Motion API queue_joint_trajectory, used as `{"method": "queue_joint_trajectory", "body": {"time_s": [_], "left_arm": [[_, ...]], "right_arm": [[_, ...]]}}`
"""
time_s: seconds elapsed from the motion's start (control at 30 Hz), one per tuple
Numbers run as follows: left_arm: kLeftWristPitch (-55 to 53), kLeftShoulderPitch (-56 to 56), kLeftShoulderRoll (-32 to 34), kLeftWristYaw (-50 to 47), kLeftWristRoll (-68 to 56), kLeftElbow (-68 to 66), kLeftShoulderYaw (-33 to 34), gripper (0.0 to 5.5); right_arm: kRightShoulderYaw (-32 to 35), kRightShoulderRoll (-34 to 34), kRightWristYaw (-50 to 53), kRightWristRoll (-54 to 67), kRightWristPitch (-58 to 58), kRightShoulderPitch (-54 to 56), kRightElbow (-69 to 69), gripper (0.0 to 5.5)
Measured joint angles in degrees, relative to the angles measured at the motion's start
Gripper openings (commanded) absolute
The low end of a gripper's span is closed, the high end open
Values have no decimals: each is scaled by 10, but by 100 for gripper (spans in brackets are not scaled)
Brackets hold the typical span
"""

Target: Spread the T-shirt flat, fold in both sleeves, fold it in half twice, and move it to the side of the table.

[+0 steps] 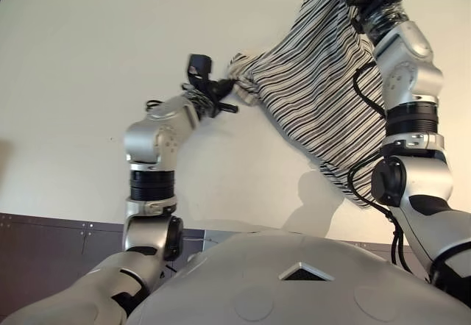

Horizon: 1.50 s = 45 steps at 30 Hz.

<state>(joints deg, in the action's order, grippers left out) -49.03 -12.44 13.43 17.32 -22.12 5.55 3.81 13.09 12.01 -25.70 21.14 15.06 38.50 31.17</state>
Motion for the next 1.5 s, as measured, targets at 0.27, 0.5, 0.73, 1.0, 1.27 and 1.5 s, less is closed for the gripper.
{"method": "queue_joint_trajectory", "body": {"time_s": [0.27, 0.5, 0.73, 1.0, 1.27, 1.5], "left_arm": [[166, -118, 142, 50, 89, 17, 9, 11], [304, -293, 166, 39, 174, -117, -9, 11], [422, -417, 157, -15, 225, -251, -13, 11], [436, -417, 156, -30, 224, -269, 11, 11], [299, -139, 177, 121, 2, 36, 93, 11], [136, 367, 231, 322, -232, 342, 249, 11]], "right_arm": [[55, 29, -68, 176, 148, -1, -214, 10], [114, 31, 58, 151, 22, 145, -145, 10], [110, 30, 72, 124, -72, 186, -113, 10], [107, 26, 79, 124, -86, 185, -122, 10], [109, 82, -53, 334, 106, -91, -404, 10], [195, 188, -149, 527, 289, -581, -684, 10]]}}
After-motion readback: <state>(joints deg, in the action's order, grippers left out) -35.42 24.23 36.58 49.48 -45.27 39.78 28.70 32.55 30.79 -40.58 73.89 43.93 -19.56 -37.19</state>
